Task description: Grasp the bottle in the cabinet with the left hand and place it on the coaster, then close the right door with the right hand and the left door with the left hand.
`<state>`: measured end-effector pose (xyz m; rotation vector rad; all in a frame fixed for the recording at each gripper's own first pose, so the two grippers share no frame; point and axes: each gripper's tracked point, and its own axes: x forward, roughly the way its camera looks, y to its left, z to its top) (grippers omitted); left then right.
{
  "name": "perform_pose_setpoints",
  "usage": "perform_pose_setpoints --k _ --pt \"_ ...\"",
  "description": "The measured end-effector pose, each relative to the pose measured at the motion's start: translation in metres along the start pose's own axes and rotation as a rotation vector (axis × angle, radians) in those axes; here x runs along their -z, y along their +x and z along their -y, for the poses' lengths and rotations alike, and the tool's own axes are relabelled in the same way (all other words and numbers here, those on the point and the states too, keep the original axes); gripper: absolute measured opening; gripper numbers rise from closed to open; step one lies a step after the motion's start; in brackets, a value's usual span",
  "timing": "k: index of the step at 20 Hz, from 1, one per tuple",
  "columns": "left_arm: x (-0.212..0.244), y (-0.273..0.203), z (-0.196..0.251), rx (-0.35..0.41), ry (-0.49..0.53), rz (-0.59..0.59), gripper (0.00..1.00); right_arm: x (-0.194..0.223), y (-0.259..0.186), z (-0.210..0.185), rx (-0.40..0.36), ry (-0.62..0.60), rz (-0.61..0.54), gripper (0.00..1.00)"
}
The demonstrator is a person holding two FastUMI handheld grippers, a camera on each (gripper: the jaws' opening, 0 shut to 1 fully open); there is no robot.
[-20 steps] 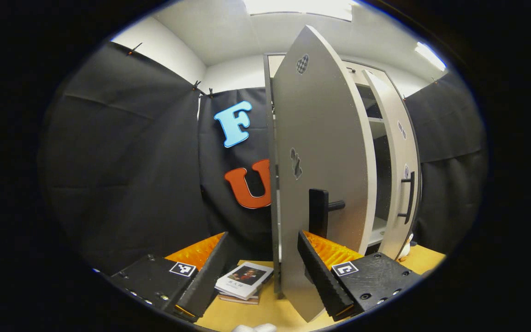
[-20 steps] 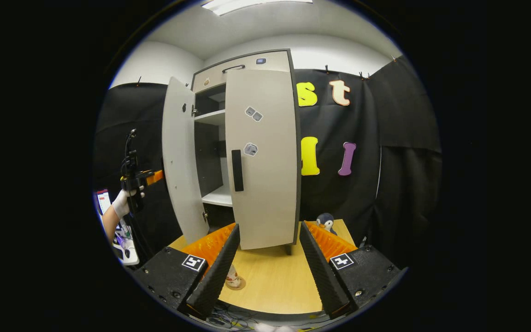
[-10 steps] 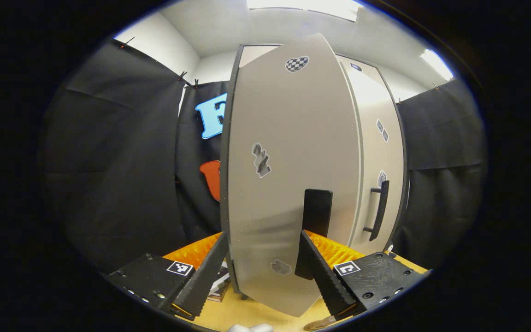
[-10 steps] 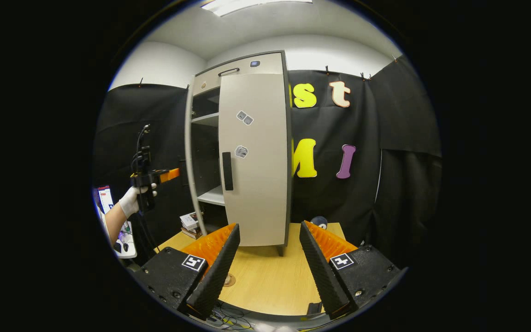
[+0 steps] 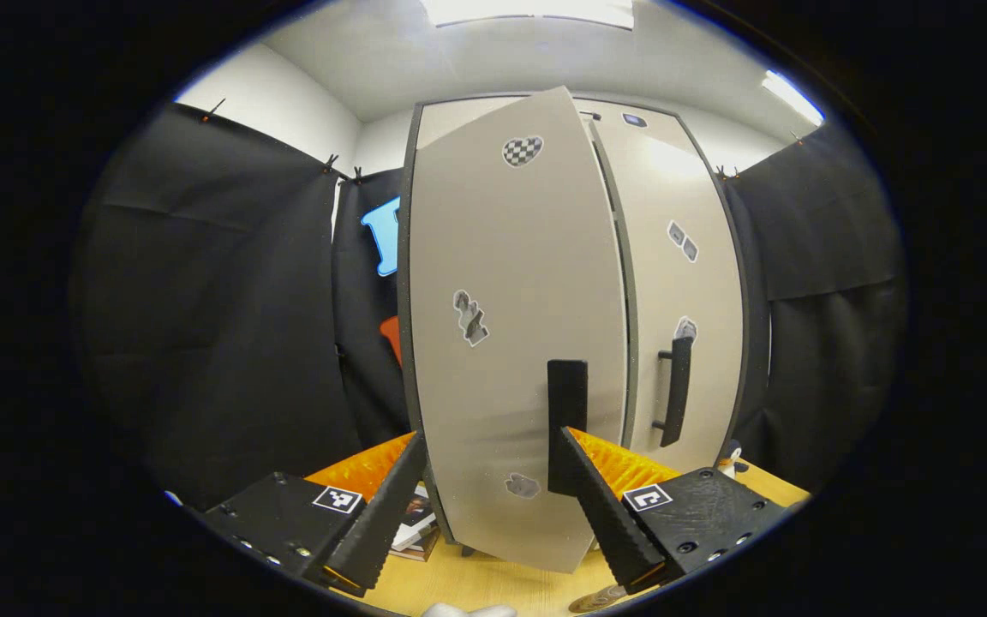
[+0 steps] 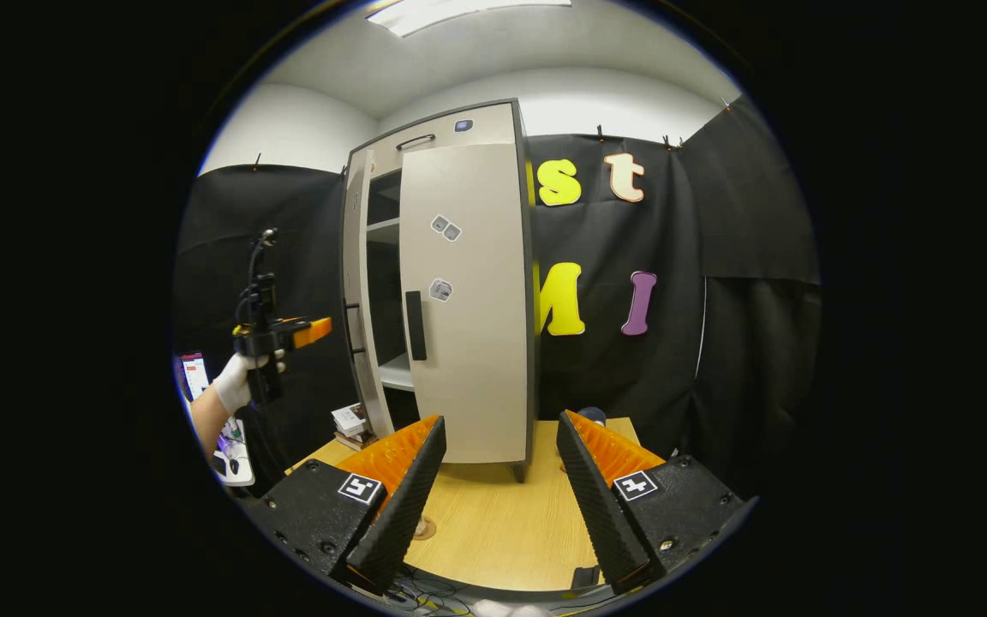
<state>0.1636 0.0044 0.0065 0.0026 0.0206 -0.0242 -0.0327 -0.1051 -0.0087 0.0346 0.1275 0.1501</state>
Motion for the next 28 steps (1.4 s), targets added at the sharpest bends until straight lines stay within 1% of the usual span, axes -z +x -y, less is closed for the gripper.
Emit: perform_pose_setpoints --k 2,6,9,15,17,18,21,23,25,26,27,28 --pt "-0.005 -0.023 -0.003 -0.012 0.004 0.000 0.95 0.002 0.009 -0.011 -0.010 -0.001 0.001 0.81" --pt "-0.012 -0.063 -0.007 -0.010 -0.001 0.010 0.95 -0.003 0.019 -0.032 -0.027 0.016 0.016 0.81" --pt "-0.015 -0.087 -0.015 -0.020 -0.015 0.020 0.95 -0.006 0.025 -0.042 -0.017 0.015 0.032 0.81" --pt "-0.011 -0.115 -0.030 -0.032 -0.029 0.018 0.95 -0.010 0.031 -0.060 0.012 0.043 0.056 0.81" --pt "-0.003 -0.124 -0.036 -0.038 -0.033 0.007 0.95 -0.012 0.032 -0.065 0.022 0.049 0.059 0.81" --pt "0.000 -0.128 -0.039 -0.043 -0.034 0.004 0.96 -0.012 0.032 -0.069 0.030 0.051 0.061 0.81" --pt "0.018 -0.135 -0.046 -0.052 -0.058 -0.023 0.95 -0.012 0.032 -0.077 0.056 0.042 0.078 0.81" --pt "0.030 -0.140 -0.046 -0.049 -0.071 -0.036 0.95 -0.007 0.031 -0.084 0.078 0.021 0.078 0.81" --pt "0.045 -0.147 -0.051 -0.062 -0.070 -0.055 0.95 0.001 0.029 -0.090 0.103 0.002 0.074 0.81" --pt "0.051 -0.150 -0.050 -0.056 -0.068 -0.060 0.98 0.006 0.028 -0.092 0.118 -0.002 0.072 0.81" --pt "0.055 -0.151 -0.049 -0.049 -0.059 -0.064 0.95 0.010 0.027 -0.095 0.130 -0.002 0.072 0.81" --pt "0.060 -0.154 -0.047 -0.044 -0.048 -0.066 0.94 0.015 0.026 -0.098 0.142 -0.001 0.068 0.81"
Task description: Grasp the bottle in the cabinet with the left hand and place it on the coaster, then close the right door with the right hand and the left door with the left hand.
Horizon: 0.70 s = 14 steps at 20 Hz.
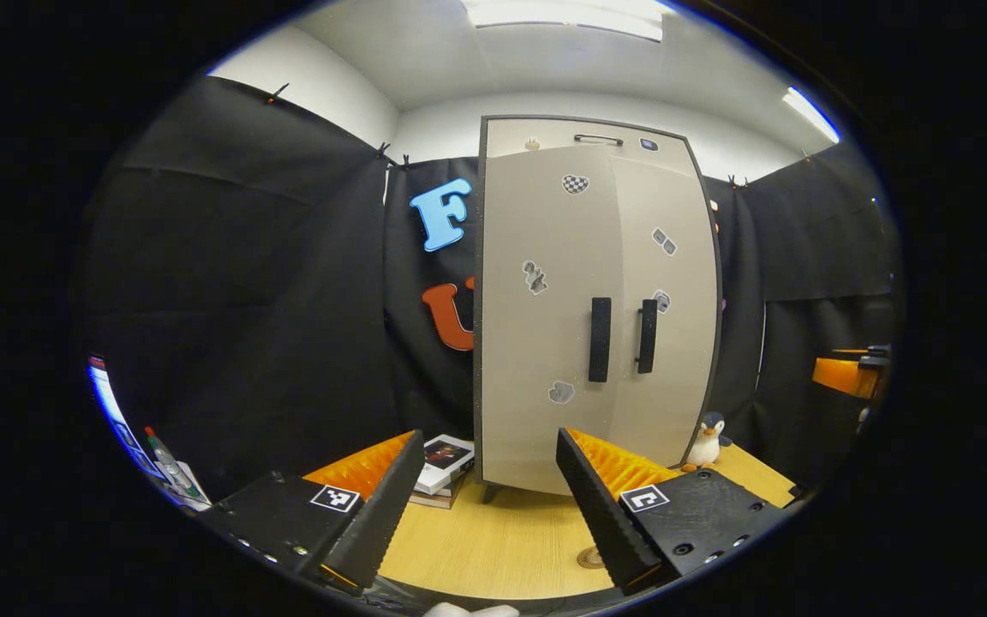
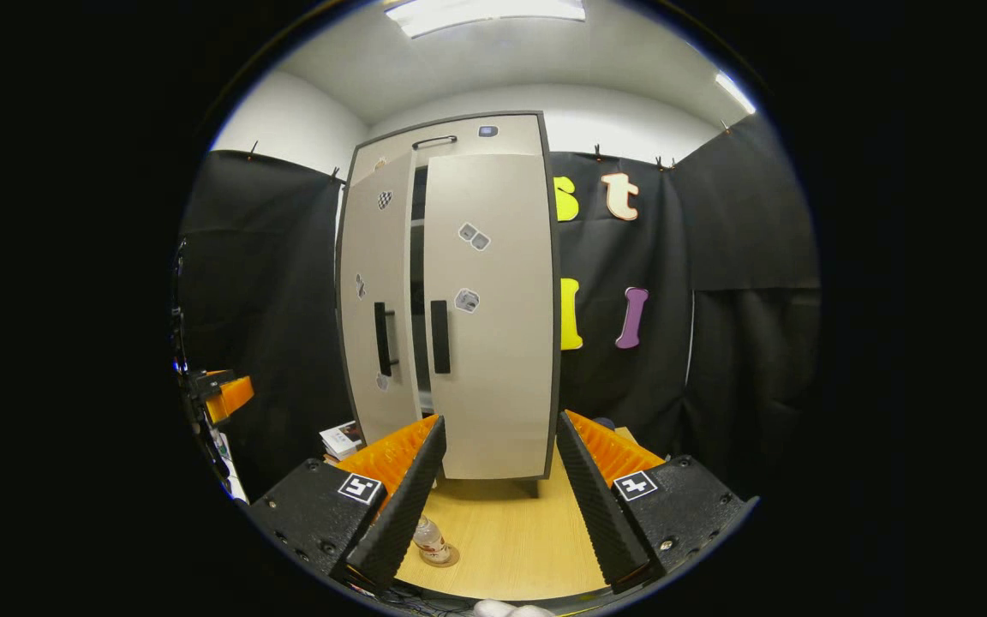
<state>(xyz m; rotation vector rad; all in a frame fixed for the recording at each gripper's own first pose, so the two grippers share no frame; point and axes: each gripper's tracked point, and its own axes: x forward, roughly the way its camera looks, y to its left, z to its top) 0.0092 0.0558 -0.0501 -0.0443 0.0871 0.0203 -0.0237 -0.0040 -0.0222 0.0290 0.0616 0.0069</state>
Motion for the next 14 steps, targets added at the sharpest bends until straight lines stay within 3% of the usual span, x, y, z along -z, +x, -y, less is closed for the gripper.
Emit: perform_pose_setpoints --k 6,14 --pt "0.002 -0.009 0.010 0.059 0.019 0.028 0.94 0.020 -0.015 -0.014 0.043 -0.001 -0.018 0.81" --pt "-0.002 -0.021 0.001 0.062 0.011 0.061 0.94 0.014 -0.026 -0.037 0.033 -0.028 0.007 0.81"
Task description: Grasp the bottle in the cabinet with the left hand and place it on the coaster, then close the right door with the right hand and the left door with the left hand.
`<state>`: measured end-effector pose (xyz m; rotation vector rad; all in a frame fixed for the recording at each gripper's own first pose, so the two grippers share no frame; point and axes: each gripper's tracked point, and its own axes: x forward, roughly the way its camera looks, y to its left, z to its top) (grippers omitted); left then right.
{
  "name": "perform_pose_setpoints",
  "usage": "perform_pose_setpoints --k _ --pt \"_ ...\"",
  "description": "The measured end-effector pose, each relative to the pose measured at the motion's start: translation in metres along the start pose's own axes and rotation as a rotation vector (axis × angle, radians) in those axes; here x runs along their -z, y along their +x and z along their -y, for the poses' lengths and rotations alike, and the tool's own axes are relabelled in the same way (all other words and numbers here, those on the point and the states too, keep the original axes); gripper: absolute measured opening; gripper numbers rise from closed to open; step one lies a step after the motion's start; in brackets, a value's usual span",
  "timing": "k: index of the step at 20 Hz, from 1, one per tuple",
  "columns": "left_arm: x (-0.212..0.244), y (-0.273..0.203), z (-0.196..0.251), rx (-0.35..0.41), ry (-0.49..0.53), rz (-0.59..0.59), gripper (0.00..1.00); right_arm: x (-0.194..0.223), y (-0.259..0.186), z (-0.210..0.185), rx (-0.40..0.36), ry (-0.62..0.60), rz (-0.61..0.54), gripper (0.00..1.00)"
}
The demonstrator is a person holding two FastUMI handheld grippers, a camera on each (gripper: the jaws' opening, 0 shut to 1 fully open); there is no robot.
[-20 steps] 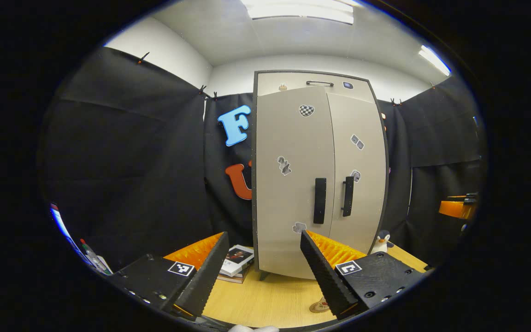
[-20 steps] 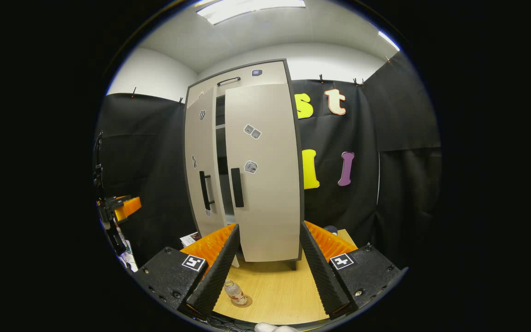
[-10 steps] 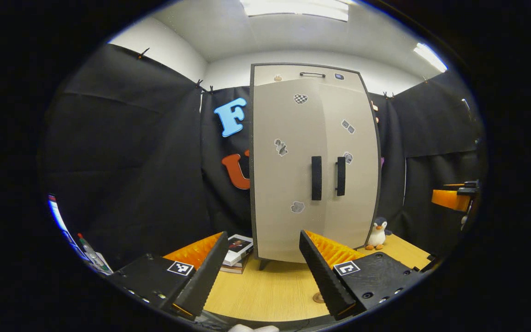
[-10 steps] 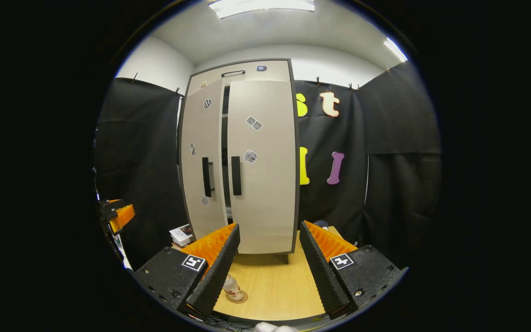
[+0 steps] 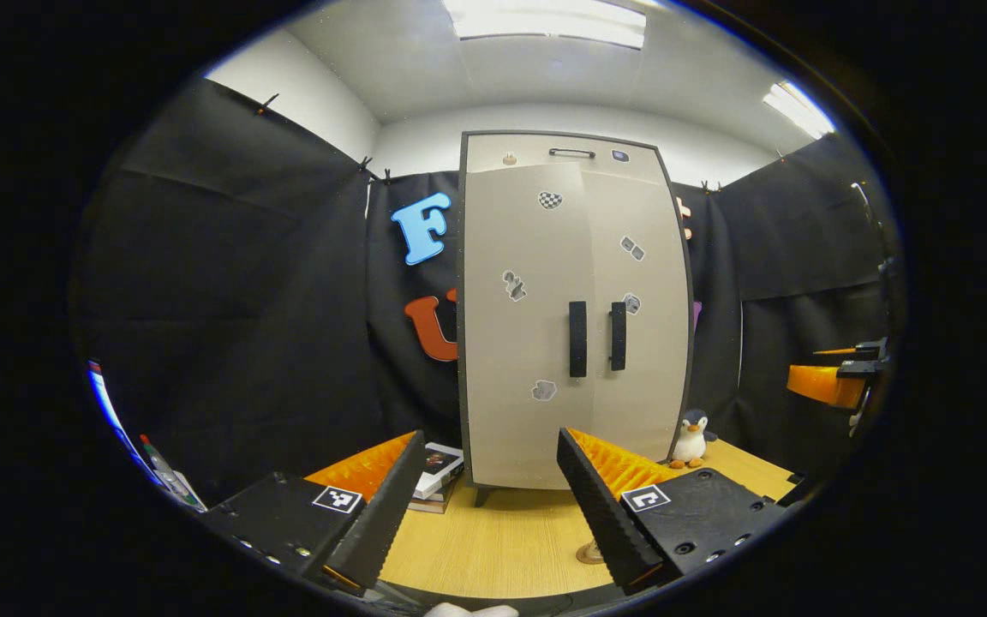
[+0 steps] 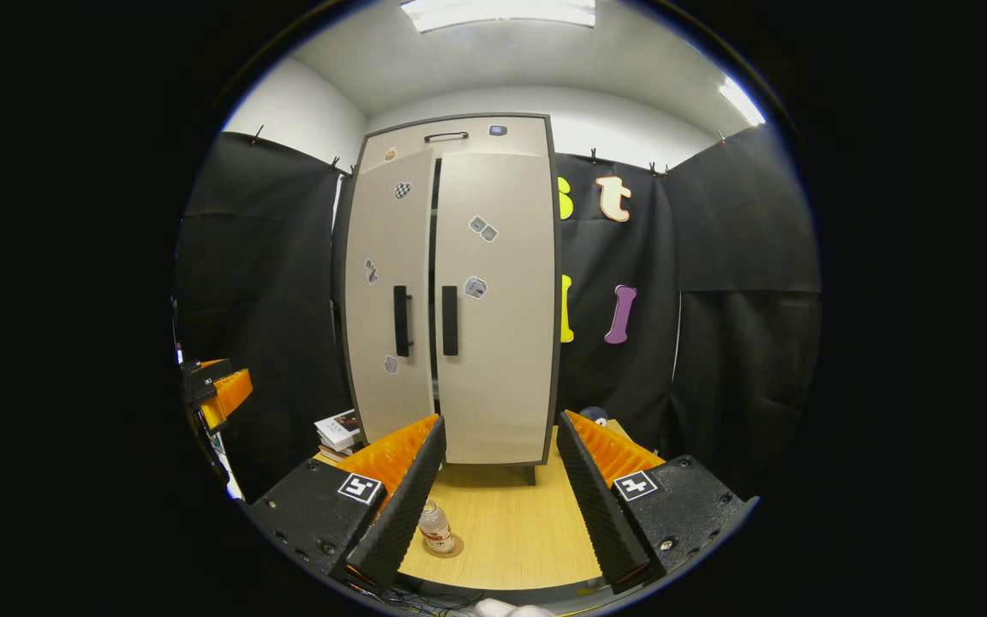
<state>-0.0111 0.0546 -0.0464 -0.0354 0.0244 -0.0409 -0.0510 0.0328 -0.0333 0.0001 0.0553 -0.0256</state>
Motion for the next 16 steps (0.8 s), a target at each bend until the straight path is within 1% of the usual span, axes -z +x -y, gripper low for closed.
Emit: perform_pose_setpoints --k 3,4,5,8,16 --pt "-0.001 0.000 -0.003 -0.008 -0.006 0.004 0.94 -0.004 -0.001 -0.006 -0.008 -0.021 0.012 0.81" --pt "-0.002 -0.001 -0.003 -0.012 -0.005 0.006 0.92 -0.003 -0.001 -0.007 -0.008 -0.025 0.012 0.81" --pt "-0.003 0.000 -0.003 -0.011 -0.003 0.010 0.94 -0.001 0.000 -0.009 -0.012 -0.027 0.010 0.81" --pt "-0.002 0.003 -0.002 0.002 0.001 0.007 0.94 0.002 0.001 -0.013 -0.016 -0.022 -0.001 0.81" --pt "0.006 0.019 0.001 0.004 -0.002 -0.005 0.94 0.001 0.006 -0.001 0.022 -0.002 0.011 0.81"
